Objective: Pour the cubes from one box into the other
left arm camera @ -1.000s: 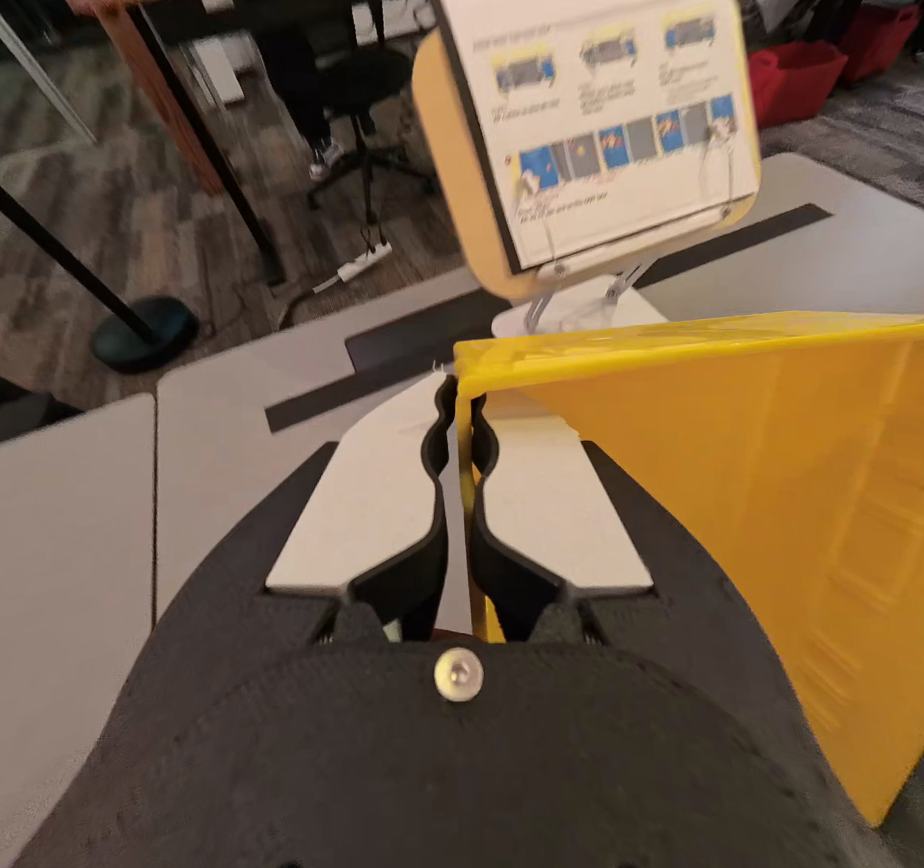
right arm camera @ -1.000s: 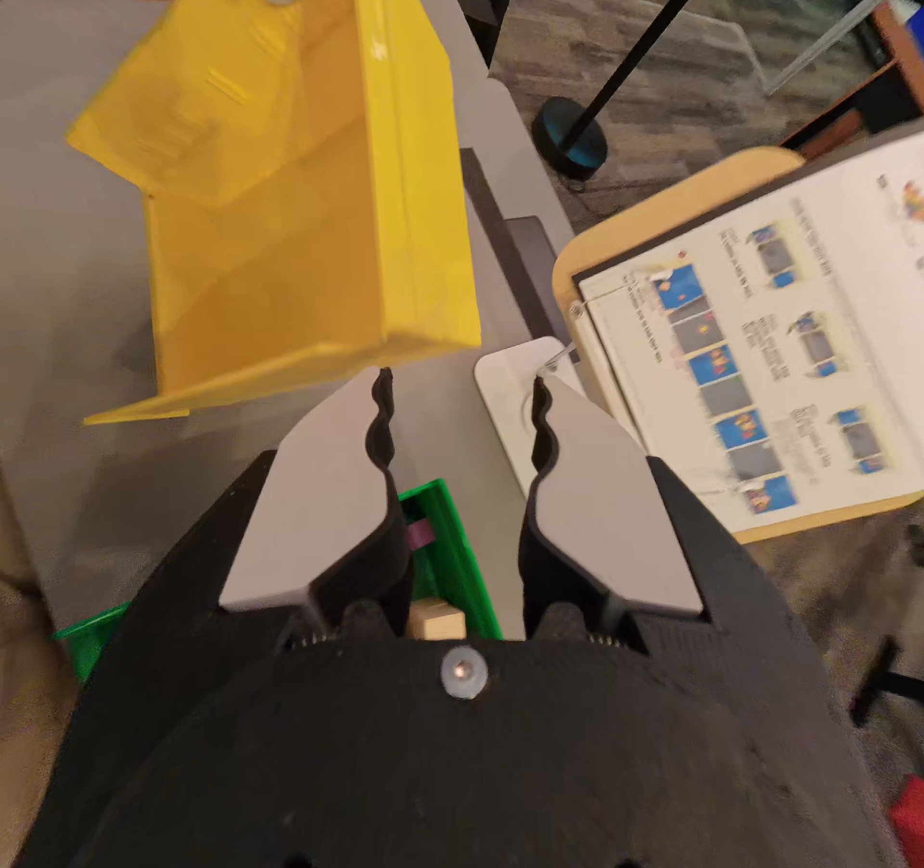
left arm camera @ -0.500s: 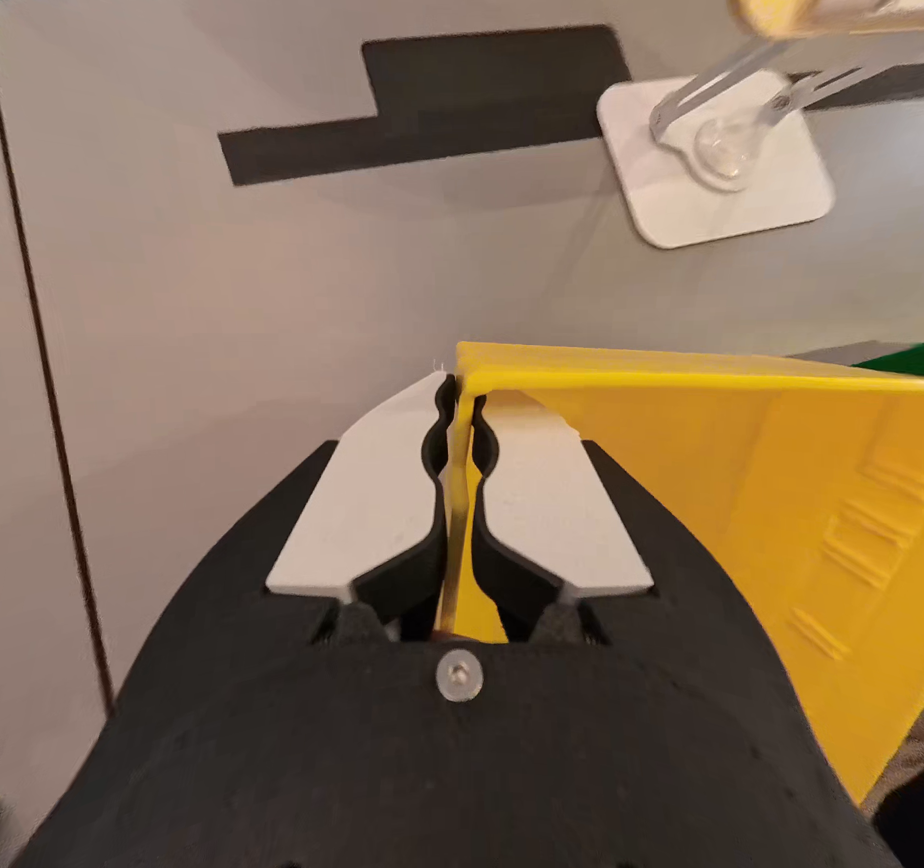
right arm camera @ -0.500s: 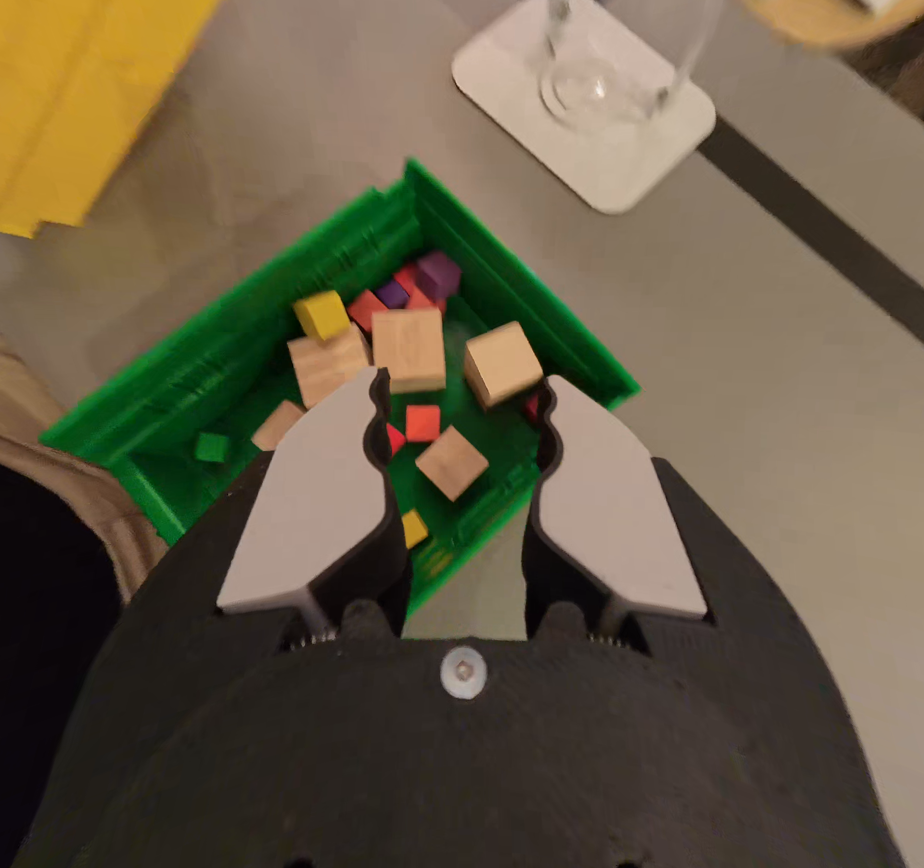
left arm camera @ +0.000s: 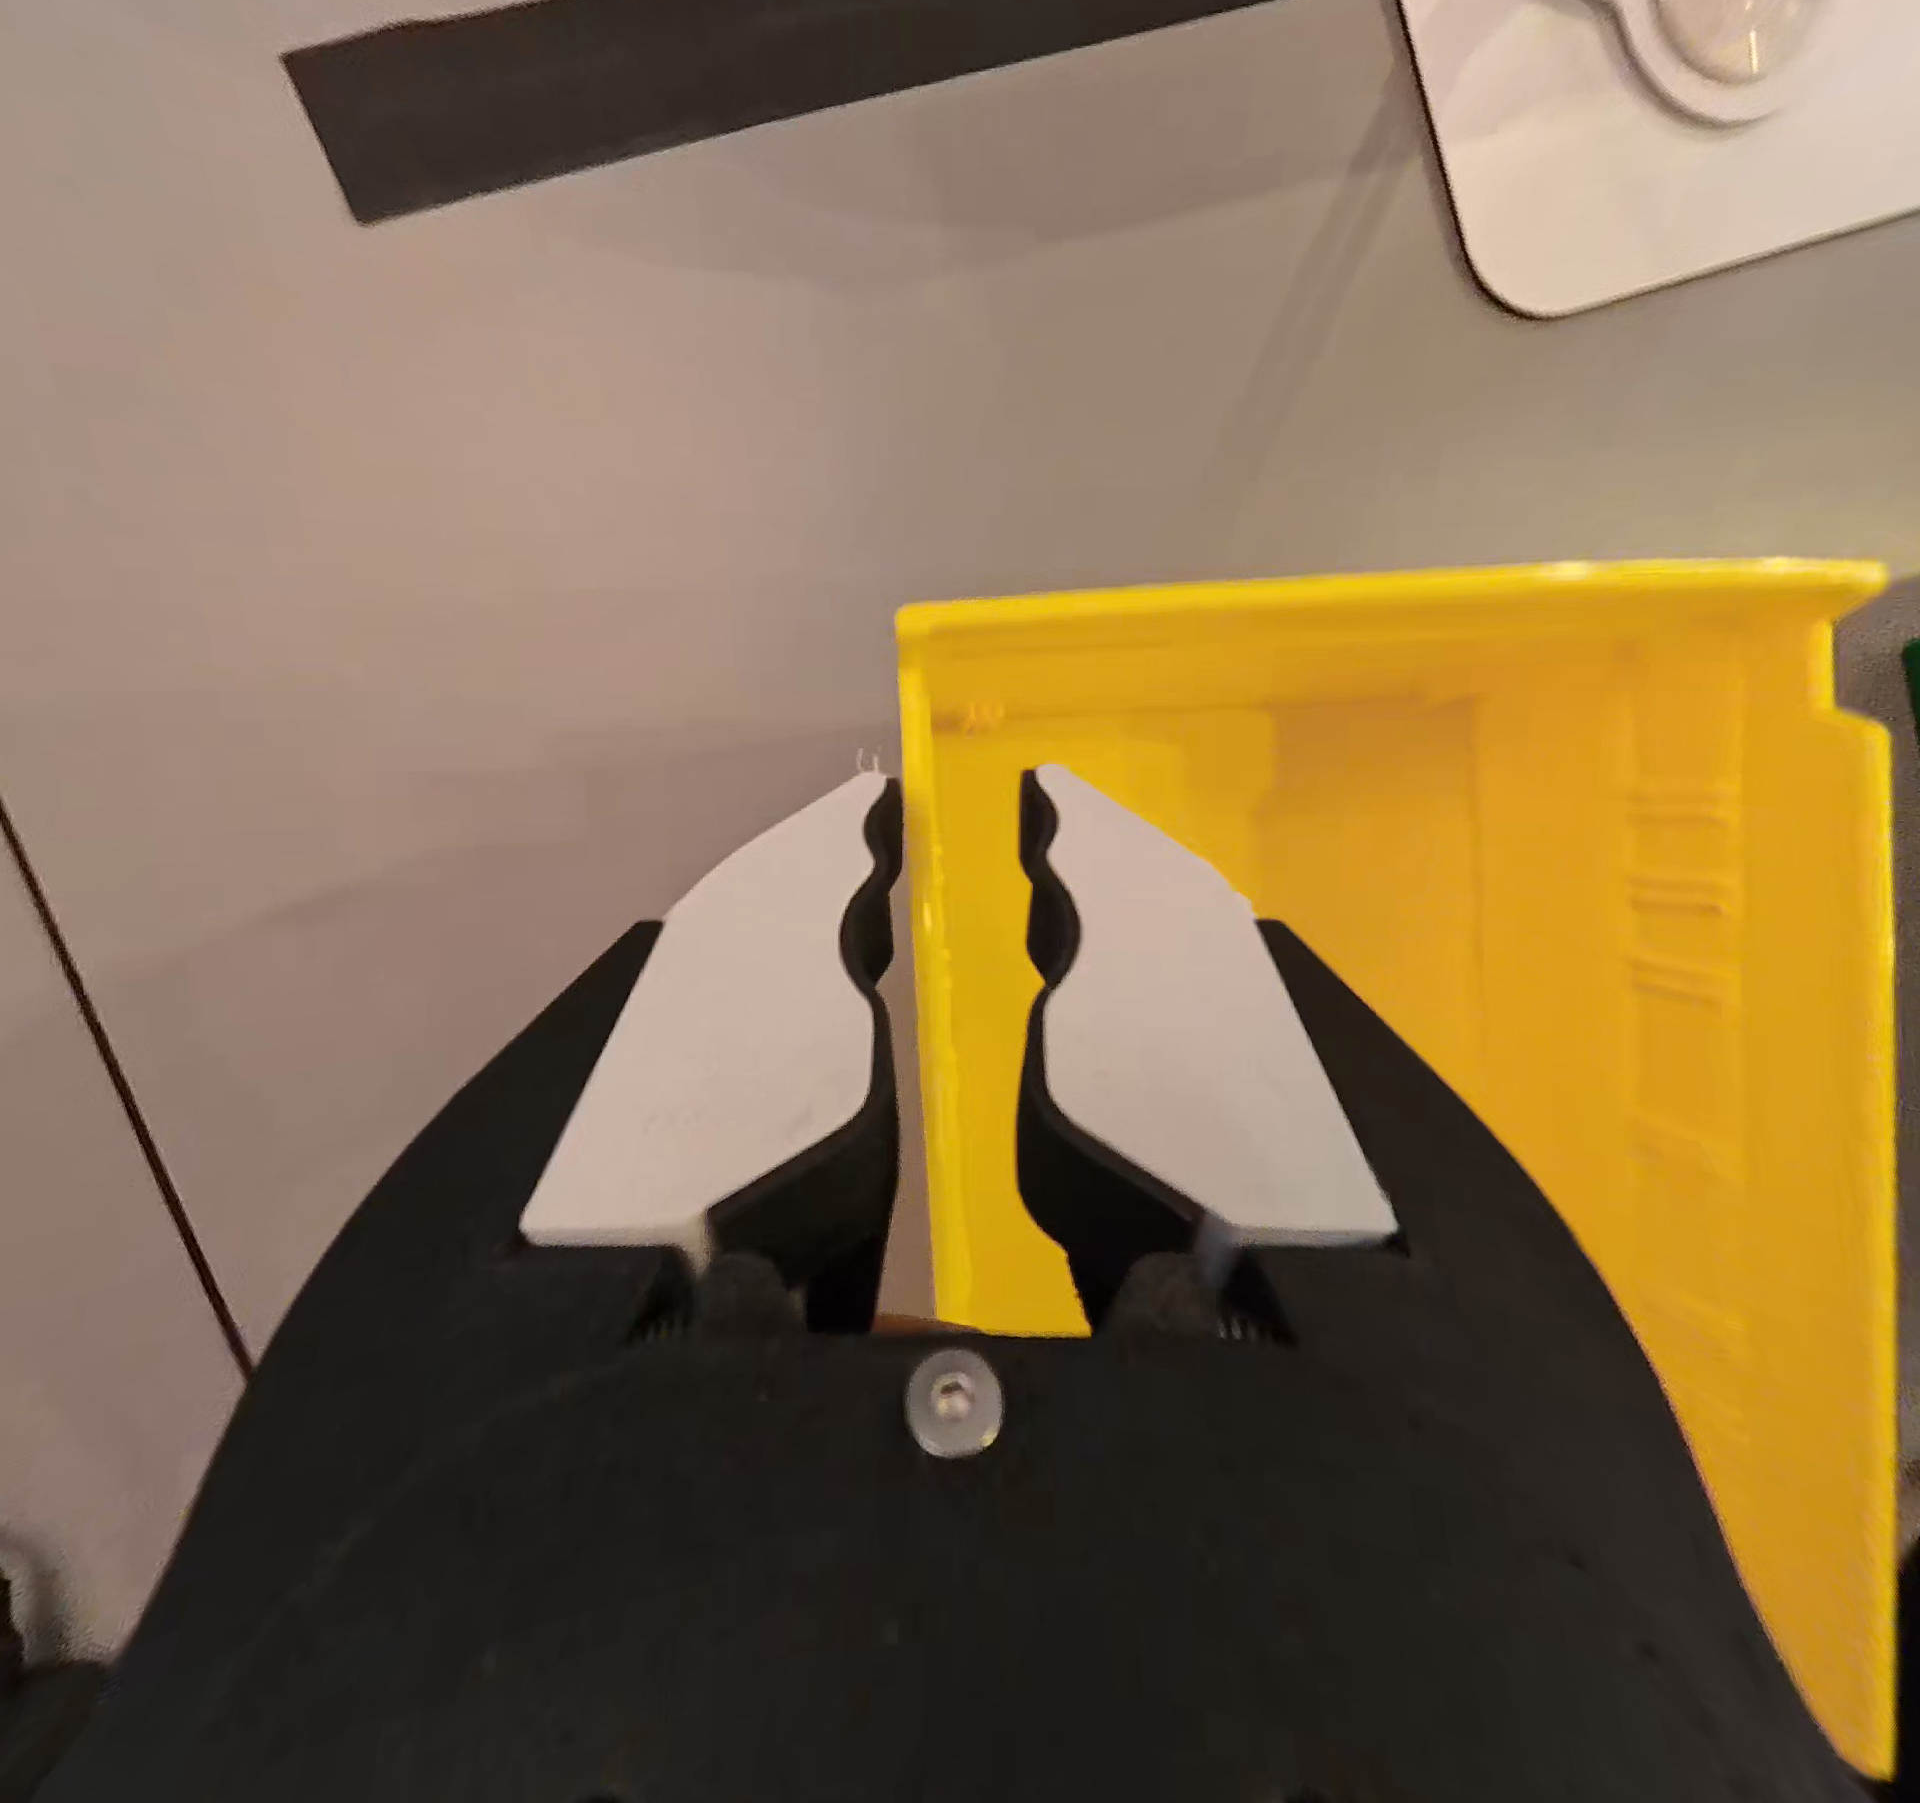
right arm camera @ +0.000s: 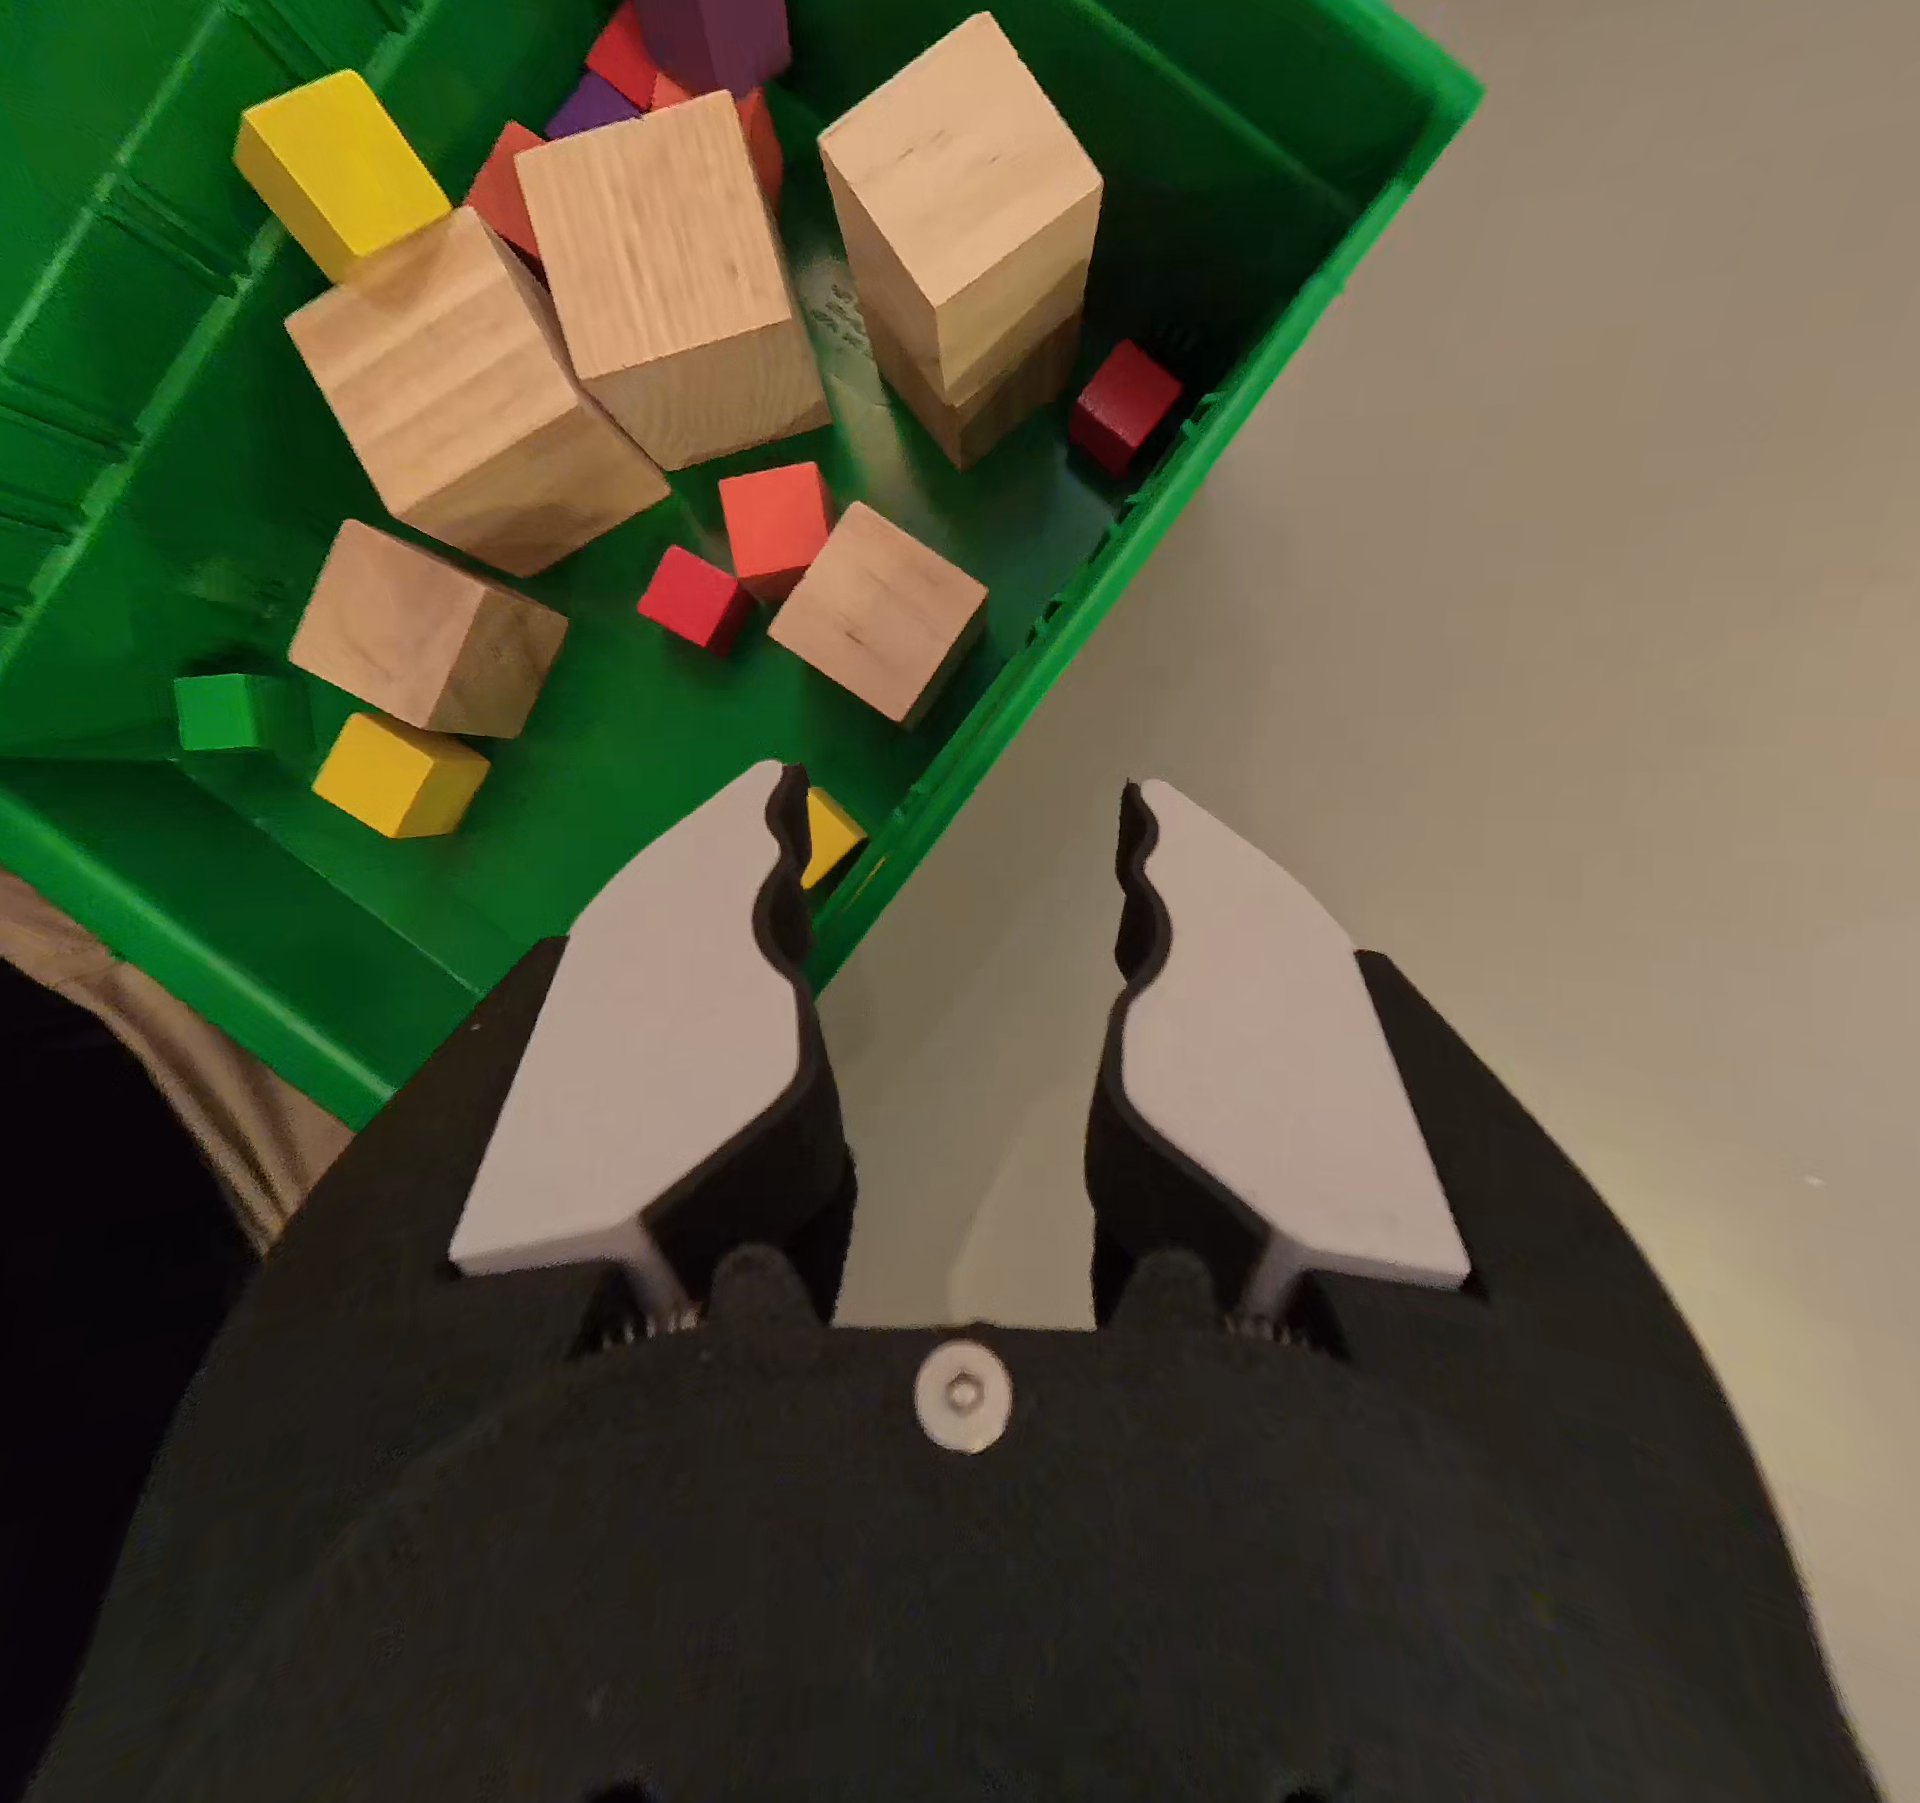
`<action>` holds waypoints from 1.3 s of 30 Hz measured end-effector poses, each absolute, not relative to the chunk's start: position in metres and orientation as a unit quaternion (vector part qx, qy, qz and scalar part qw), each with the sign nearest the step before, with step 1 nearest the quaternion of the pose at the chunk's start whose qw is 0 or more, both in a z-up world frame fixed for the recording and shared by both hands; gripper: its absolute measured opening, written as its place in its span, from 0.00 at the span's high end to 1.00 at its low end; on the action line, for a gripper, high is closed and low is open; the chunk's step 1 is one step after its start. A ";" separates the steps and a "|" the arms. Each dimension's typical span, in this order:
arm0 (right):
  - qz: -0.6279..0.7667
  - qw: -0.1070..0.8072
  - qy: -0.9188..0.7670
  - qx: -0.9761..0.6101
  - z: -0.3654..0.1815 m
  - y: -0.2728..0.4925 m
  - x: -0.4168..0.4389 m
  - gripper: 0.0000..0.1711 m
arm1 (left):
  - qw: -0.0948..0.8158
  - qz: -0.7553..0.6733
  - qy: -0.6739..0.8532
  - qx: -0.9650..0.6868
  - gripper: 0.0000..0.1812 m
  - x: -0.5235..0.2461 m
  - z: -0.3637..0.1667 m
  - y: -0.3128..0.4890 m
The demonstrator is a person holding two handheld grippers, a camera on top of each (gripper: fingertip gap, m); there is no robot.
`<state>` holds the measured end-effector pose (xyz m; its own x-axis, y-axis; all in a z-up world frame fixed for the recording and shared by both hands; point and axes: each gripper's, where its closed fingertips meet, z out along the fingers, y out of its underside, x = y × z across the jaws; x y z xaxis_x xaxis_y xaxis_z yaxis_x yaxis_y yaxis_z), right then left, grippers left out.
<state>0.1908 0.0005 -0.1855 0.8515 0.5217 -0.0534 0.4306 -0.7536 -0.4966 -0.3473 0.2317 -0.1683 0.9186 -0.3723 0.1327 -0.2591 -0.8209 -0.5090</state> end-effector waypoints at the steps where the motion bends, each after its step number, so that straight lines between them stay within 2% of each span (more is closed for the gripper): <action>1: 0.104 0.238 -0.253 -0.932 -0.187 -0.002 0.189 0.70 | 0.238 -0.118 0.173 -0.948 0.85 -0.347 -0.171 0.226; 4: 0.099 0.227 -0.257 -0.934 -0.193 -0.010 0.189 0.69 | 0.212 -0.064 0.200 -0.954 0.72 -0.365 -0.179 0.206; 7: 0.112 0.225 -0.250 -0.935 -0.195 -0.015 0.188 0.69 | 0.182 -0.060 0.216 -0.957 0.67 -0.377 -0.189 0.180; 10: 0.109 0.211 -0.249 -0.939 -0.201 -0.022 0.189 0.69 | 0.118 -0.045 0.245 -0.961 0.72 -0.390 -0.210 0.143; 12: 0.115 0.203 -0.250 -0.940 -0.205 -0.027 0.187 0.70 | 0.086 -0.022 0.270 -0.959 0.79 -0.399 -0.224 0.124; 14: 0.129 0.199 -0.248 -0.939 -0.205 -0.031 0.184 0.74 | 0.069 -0.042 0.277 -0.957 0.91 -0.396 -0.234 0.109; 15: 0.137 0.197 -0.251 -0.938 -0.205 -0.033 0.182 0.80 | 0.076 -0.056 0.278 -0.956 0.97 -0.392 -0.236 0.106; 18: 0.155 0.198 -0.251 -0.935 -0.205 -0.036 0.177 0.94 | 0.097 -0.067 0.267 -0.956 0.97 -0.389 -0.234 0.103; 31: 0.171 0.231 -0.239 -0.927 -0.203 -0.011 0.146 0.97 | 0.154 -0.116 0.217 -0.957 0.98 -0.411 -0.216 0.072; 39: 0.210 0.239 -0.255 -0.913 -0.202 0.017 0.087 0.96 | 0.234 -0.158 0.153 -0.947 0.98 -0.445 -0.175 0.052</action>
